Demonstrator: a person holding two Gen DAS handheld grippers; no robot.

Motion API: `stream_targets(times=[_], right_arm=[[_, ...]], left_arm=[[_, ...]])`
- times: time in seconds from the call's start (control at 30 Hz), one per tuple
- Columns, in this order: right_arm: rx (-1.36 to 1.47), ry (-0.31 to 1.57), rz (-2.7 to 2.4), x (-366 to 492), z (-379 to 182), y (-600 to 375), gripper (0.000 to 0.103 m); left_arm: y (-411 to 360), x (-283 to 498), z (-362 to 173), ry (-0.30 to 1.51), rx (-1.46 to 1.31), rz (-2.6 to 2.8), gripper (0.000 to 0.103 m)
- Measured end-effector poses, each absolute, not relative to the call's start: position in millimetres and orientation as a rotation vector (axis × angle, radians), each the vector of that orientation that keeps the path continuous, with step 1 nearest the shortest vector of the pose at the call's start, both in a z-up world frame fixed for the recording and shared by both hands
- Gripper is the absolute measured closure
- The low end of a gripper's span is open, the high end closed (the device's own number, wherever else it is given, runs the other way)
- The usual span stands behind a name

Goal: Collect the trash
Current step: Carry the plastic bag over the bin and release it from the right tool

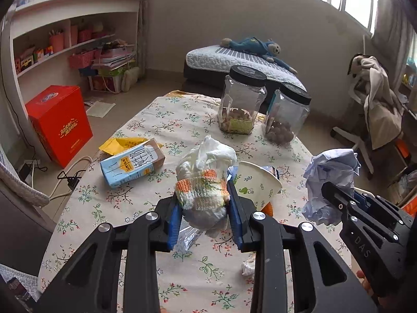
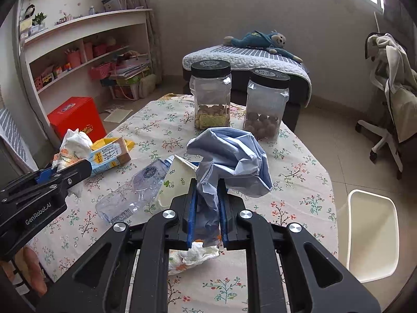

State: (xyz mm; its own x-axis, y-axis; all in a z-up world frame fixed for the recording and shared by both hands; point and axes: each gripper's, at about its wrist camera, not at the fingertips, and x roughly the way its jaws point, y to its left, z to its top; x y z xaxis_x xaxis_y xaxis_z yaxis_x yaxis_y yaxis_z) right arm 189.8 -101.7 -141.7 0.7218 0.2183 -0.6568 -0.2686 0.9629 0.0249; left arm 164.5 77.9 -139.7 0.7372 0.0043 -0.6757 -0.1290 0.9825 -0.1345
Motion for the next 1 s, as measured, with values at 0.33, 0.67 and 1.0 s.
stream_targets(times=[0.33,0.67,1.0], right_arm=[[-0.061,0.655,0.208,181,-130,-135,0.089],[-0.035,0.609,0.113,172,-121,-182,0.089],[-0.007,0.582,-0.029,165,-117,-239,0.089]], left_arm=[[41,169,-131,0.723,-0.162,0.023,0.071],[-4,174,-125,0.717,-0.138,-0.048,0.071],[-53,178,-124,0.721,-0.100,-0.114,0.070]])
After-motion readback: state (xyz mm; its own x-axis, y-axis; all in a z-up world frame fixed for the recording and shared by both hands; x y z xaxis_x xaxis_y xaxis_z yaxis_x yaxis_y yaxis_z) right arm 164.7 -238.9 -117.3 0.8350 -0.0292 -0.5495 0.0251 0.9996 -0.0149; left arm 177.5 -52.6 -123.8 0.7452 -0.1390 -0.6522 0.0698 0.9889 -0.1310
